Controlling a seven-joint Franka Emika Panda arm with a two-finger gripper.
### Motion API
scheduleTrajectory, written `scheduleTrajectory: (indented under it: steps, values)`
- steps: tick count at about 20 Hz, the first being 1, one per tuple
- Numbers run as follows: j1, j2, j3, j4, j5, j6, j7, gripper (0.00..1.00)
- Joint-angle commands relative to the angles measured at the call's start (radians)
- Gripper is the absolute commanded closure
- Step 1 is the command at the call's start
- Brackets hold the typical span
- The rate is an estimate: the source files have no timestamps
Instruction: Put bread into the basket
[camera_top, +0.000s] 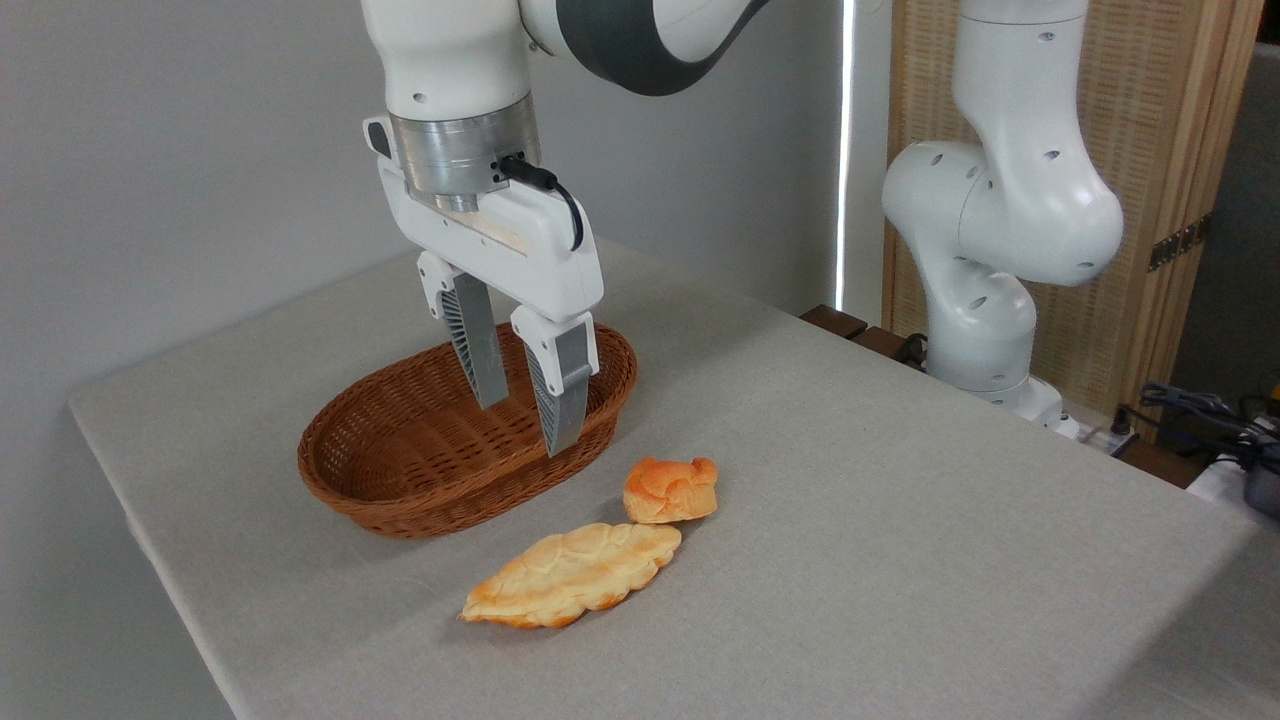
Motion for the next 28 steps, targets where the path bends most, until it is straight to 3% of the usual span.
scheduleTrajectory:
  steps: [1,28]
  values:
    - [-0.005,0.008,0.005,0.017,-0.008,-0.005,-0.008,0.00]
    - [-0.005,0.008,0.003,0.018,-0.008,-0.025,-0.005,0.00]
